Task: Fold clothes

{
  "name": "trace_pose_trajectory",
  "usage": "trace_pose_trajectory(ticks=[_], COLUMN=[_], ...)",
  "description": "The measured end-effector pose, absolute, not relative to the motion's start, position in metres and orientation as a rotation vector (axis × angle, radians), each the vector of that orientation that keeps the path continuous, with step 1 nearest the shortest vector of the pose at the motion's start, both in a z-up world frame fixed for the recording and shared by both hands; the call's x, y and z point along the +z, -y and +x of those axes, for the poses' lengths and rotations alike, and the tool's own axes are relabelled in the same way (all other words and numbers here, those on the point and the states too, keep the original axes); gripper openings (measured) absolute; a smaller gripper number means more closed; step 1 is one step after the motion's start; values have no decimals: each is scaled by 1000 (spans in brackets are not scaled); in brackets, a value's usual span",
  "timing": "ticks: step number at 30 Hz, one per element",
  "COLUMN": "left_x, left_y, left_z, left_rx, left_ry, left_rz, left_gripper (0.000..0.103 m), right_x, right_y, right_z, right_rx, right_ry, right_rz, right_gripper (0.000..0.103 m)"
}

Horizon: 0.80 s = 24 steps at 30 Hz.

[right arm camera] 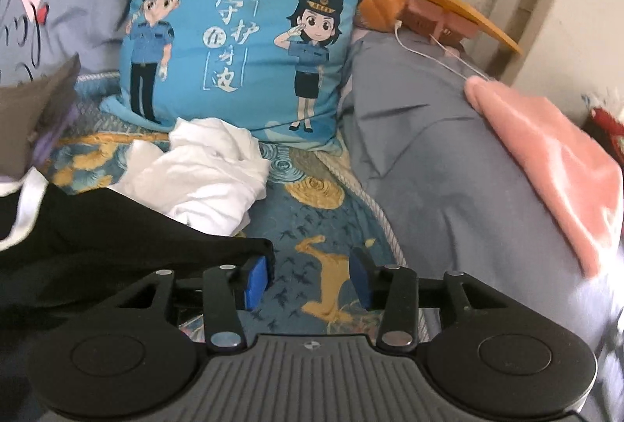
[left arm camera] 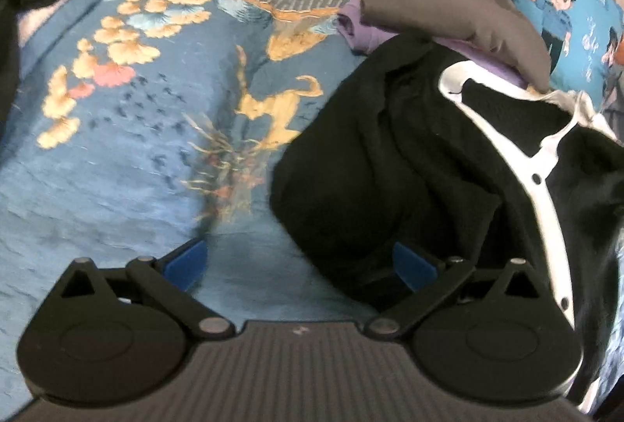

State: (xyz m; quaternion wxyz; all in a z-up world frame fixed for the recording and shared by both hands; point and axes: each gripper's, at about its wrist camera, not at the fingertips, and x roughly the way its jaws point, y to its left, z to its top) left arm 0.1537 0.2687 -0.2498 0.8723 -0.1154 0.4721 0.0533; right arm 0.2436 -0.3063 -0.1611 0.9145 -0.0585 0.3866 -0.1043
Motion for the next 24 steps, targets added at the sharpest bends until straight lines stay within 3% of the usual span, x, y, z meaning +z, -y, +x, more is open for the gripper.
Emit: trace_pose_trajectory(ticks=[2, 4, 5, 7, 10, 12, 15, 24], left_x=[-257, -263, -266, -272, -271, -262, -242, -180], left_y=[-266, -268, -269, -270, -273, -277, -281, -294], left_z=[158, 162, 165, 169, 172, 176, 187, 223], left_rx=[114, 136, 147, 169, 194, 211, 246, 349], left_ry=[-985, -988, -990, -993, -989, -976, -937, -814], left_rz=[-282, -328, -352, -398, -416, -393, -319, -96], left_gripper=[102, 94, 83, 78, 44, 16, 8, 5], right_x=[-158, -153, -151, -148, -143, -141, -141, -136], right_y=[297, 286, 281, 274, 274, 280, 287, 287], right_z=[231, 218, 212, 202, 196, 196, 197, 194], right_rx=[-190, -169, -160, -160, -181, -189, -204, -208], right_ry=[-770, -738, -721, -694, -679, -682, -693, -681], right_rz=[-114, -120, -124, -138, -147, -130, -99, -111], right_gripper=[42, 42, 42, 44, 45, 45, 45, 45])
